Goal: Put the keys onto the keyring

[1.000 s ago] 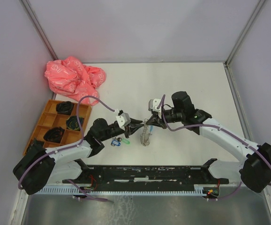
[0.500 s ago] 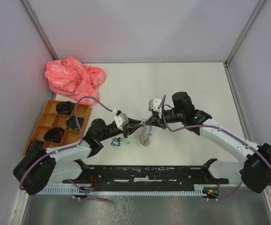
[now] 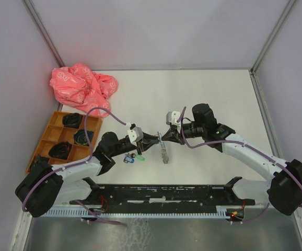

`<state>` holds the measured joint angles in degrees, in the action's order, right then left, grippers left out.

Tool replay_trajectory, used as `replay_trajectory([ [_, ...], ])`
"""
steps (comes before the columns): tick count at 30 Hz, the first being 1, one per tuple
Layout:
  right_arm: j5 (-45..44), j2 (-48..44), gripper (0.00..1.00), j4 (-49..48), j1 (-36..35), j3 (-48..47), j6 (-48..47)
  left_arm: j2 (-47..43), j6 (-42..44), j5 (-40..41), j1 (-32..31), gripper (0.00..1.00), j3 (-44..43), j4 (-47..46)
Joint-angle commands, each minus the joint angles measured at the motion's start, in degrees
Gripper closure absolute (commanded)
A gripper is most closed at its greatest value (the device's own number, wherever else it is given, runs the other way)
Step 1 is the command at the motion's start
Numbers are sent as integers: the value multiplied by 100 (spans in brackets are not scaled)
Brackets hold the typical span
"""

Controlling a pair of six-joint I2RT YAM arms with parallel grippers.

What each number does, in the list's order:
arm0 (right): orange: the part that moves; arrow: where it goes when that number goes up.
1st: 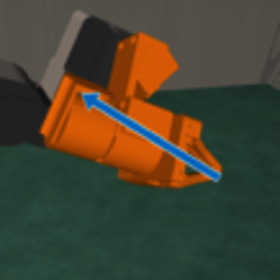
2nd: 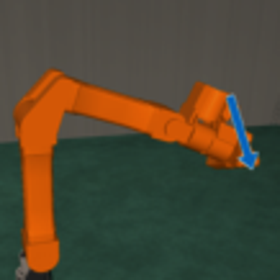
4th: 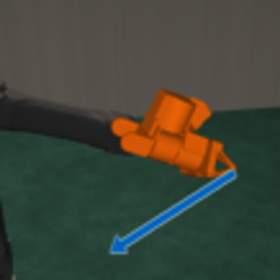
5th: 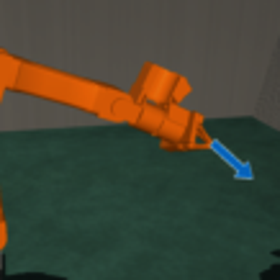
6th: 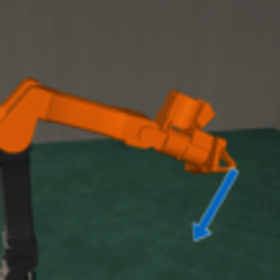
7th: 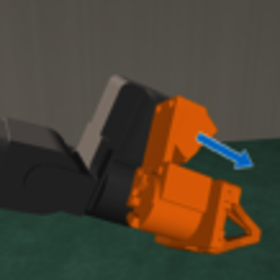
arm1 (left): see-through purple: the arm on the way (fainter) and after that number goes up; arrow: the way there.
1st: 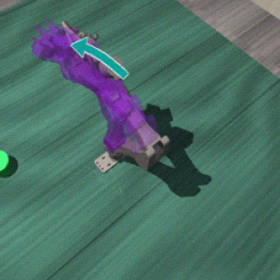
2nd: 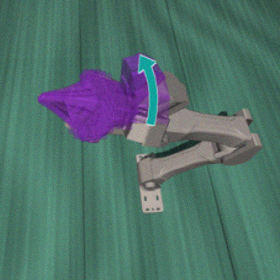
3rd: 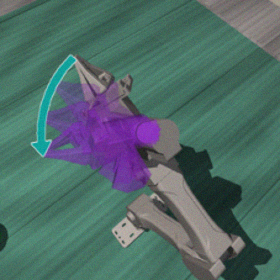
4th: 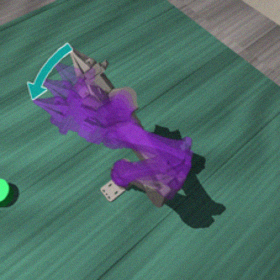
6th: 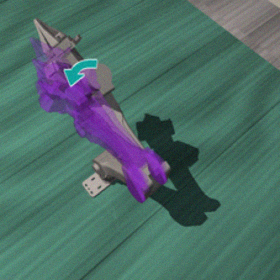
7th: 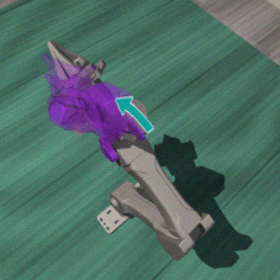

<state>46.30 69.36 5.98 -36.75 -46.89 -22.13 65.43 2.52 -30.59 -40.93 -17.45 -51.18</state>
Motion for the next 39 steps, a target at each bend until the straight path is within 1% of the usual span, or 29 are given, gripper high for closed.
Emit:
replay_trajectory([
  [1, 247, -184, 99, -349, -19, 31, 24, 35, -129, -105, 77, 75, -74, -389],
  [6, 299, -194, 99, -319, -22, 31, -18, 6, -138, -120, 116, 73, -56, -403],
  [11, 317, -186, 99, -318, -23, 26, -52, 9, -103, -336, 120, 73, -73, -391],
  [16, 344, -173, 99, -318, -22, 20, -61, 74, -46, -579, 121, 76, -159, -301],
  [20, 368, -145, 99, -282, -25, 11, -84, 65, 14, -656, 127, 82, -200, -234],
  [24, 390, -117, 99, -172, -22, -20, -144, -21, 95, -654, 120, 90, -248, -105],
  [27, 422, -91, 99, -153, -16, -20, -148, -77, 145, -624, 120, 92, -268, -55],
  [30, 376, -74, 99, -128, -24, -21, -157, -112, 178, -659, 121, 97, -337, 77],
  [32, 343, -71, 99, -107, -23, -28, -158, -157, 195, -699, 122, 97, -396, 227],
  [34, 266, -72, 95, -55, -17, -43, -155, -226, 236, -686, 120, 97, -497, 501],
  [39, -69, -268, 77, 148, -17, -22, -200, -505, 464, -189, 112, 97, -973, 1885],
])
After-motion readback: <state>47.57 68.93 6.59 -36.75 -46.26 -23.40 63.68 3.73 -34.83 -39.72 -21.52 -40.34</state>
